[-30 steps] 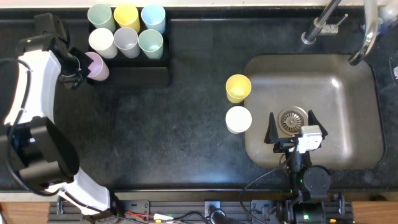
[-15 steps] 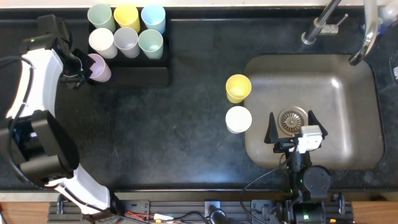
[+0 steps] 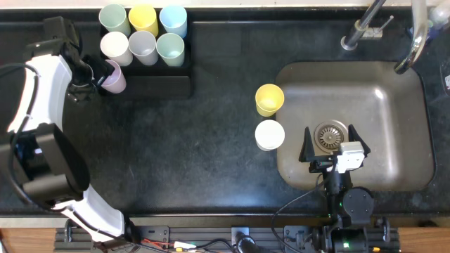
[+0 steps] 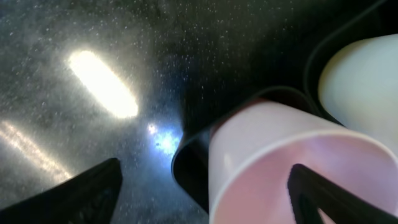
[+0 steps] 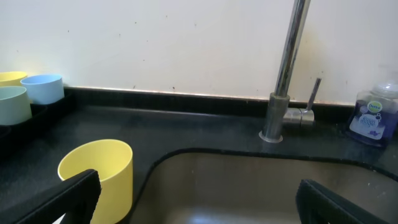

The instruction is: Store Cups

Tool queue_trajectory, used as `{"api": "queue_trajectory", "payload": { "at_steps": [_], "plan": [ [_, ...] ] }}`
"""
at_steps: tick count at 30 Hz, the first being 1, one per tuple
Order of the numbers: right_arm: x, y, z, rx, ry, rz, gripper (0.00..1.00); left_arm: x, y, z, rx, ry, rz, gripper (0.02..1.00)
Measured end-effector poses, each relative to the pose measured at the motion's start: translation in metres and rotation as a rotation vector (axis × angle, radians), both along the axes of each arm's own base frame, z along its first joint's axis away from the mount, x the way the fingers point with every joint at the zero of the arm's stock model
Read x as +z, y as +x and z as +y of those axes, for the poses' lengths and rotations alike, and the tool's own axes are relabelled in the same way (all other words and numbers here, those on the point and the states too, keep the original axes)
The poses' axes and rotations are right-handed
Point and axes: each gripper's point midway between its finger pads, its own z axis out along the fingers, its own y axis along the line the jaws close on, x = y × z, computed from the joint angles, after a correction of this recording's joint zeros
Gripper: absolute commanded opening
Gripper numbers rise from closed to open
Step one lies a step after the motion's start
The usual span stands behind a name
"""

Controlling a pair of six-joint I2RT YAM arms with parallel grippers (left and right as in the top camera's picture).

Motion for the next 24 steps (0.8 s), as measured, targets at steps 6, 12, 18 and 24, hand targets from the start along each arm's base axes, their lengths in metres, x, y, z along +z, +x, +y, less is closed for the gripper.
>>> {"api": "queue_trajectory", "payload": {
  "at_steps": [6,12,18,24],
  "plan": [
    [0.000,0.000,0.000,0.000,0.000,0.000,0.996,0.062,-0.001,-0.024,-0.087,0.033,-0.119,0.908],
    [0.000,0.000,0.000,0.000,0.000,0.000,0.996,0.161,0.031,-0.149,-0.457,0.090,-0.394,0.945],
    [0.000,0.000,0.000,0.000,0.000,0.000,0.998,0.172,-0.004,-0.334,-0.878,0.033,-0.494,0.976],
    [0.000,0.000,0.000,0.000,0.000,0.000,0.996,0.104,-0.057,-0.418,-1.091,0.015,-0.318,0.976]
  ]
}}
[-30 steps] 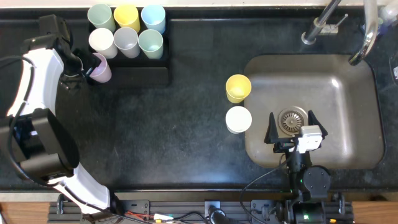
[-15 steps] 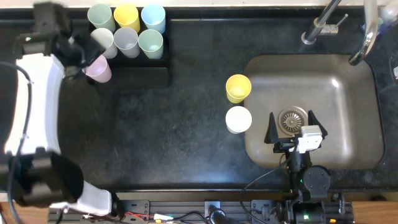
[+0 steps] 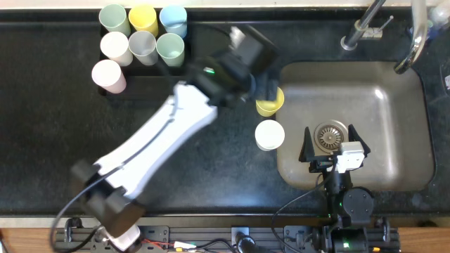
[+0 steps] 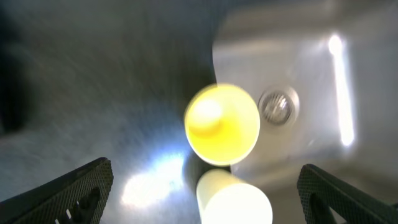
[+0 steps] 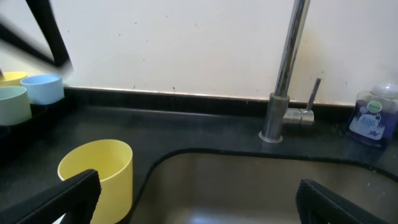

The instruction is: Store Cups

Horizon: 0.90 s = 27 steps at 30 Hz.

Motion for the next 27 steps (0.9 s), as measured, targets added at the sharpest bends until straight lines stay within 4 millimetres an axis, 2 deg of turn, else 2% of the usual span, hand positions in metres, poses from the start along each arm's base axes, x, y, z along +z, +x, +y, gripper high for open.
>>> {"api": "queue_trajectory", "payload": {
  "at_steps": [3,8,16,21,27],
  "plan": [
    [0.000,0.000,0.000,0.000,0.000,0.000,0.996,-0.024,-0.008,-0.001,0.003,0.051,0.063,0.976],
    [0.000,0.000,0.000,0.000,0.000,0.000,0.998,-0.043,-0.004,0.008,0.037,0.086,0.113,0.974],
    [0.000,0.000,0.000,0.000,0.000,0.000,0.996,-0.078,-0.002,0.008,0.053,0.110,0.197,0.976],
    [0.000,0.000,0.000,0.000,0.000,0.000,0.998,-0.087,-0.003,0.007,0.050,0.115,0.218,0.976],
    [0.000,0.000,0.000,0.000,0.000,0.000,0.998,-0.088,0.003,0.013,0.073,0.107,0.227,0.958]
  ]
}}
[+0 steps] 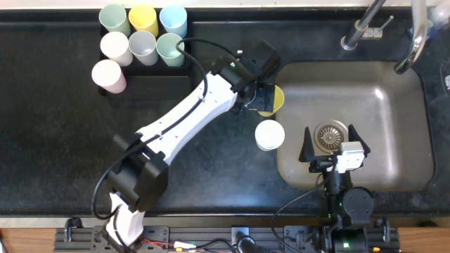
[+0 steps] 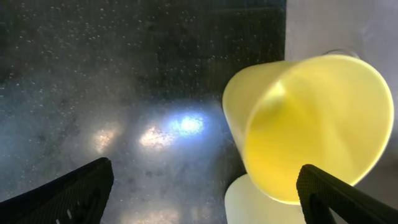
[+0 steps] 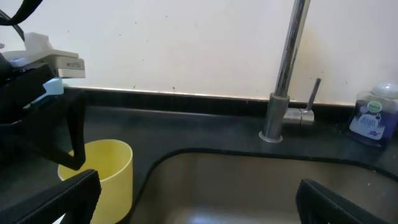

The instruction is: Store Cups

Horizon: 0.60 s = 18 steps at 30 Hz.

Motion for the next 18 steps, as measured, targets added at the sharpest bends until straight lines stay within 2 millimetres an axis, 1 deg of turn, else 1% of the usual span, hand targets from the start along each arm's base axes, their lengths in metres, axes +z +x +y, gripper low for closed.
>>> {"api": "queue_trajectory", "payload": {
  "at_steps": [6,12,18],
  "plan": [
    [0.000,0.000,0.000,0.000,0.000,0.000,0.998,-0.002,0.006,0.008,0.022,0.002,0.005,0.956],
    [0.000,0.000,0.000,0.000,0.000,0.000,0.998,-0.014,0.006,0.007,0.022,0.016,0.028,0.958],
    [0.000,0.000,0.000,0.000,0.001,0.000,0.998,-0.016,0.006,0.007,0.021,0.018,0.032,0.943]
  ]
}}
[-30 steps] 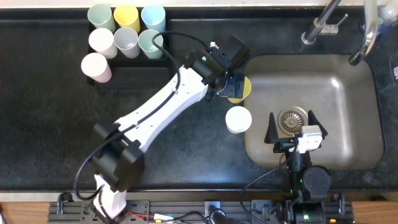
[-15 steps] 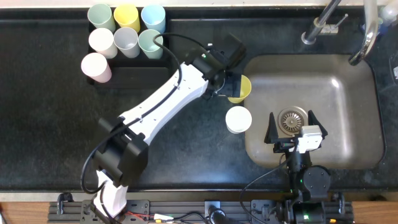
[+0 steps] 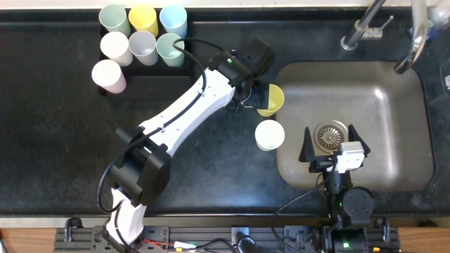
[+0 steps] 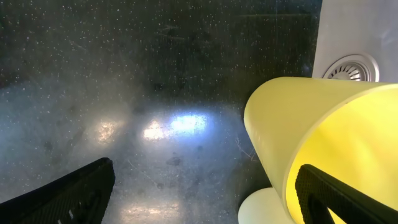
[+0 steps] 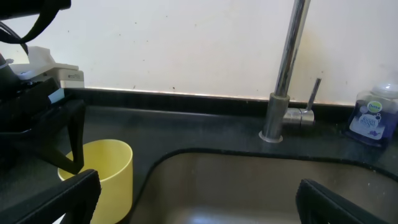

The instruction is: Store Cups

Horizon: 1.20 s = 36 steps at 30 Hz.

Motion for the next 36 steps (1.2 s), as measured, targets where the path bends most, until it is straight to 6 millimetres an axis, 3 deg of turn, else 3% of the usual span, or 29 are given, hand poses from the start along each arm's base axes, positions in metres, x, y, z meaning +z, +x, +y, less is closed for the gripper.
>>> {"api": "queue_trajectory", "payload": {
  "at_steps": [2,3,4,5,10,19,25,29,32,36],
  "plan": [
    [0.000,0.000,0.000,0.000,0.000,0.000,0.996,0.000,0.000,0.000,0.003,-0.001,0.001,0.825],
    [0.000,0.000,0.000,0.000,0.000,0.001,0.998,-0.001,0.000,-0.001,0.010,-0.004,0.001,0.680],
    [0.000,0.000,0.000,0.000,0.000,0.001,0.998,-0.001,0.001,-0.001,0.015,-0.008,0.003,0.281],
    [0.000,0.000,0.000,-0.001,0.000,0.000,0.998,-0.001,0.001,-0.002,0.016,-0.011,0.000,0.150],
    [0.000,0.000,0.000,0.000,0.000,0.000,0.996,0.000,0.006,-0.005,0.017,-0.024,-0.015,0.036],
    [0.000,0.000,0.000,0.000,0.000,0.000,0.998,0.005,0.013,-0.014,0.017,-0.068,-0.043,0.036],
    [0.000,0.000,0.000,0.000,0.000,0.001,0.998,0.008,0.021,-0.008,0.037,-0.074,-0.053,0.036],
    [0.000,0.000,0.000,0.000,0.000,0.000,0.998,0.026,0.031,0.011,0.080,-0.090,-0.077,0.036],
    [0.000,0.000,0.000,0.000,0.000,0.001,0.998,0.057,0.037,0.035,0.127,-0.113,-0.112,0.036],
    [0.000,0.000,0.000,-0.001,0.000,0.001,0.998,0.108,0.039,0.088,0.229,-0.139,-0.163,0.036]
  ]
}}
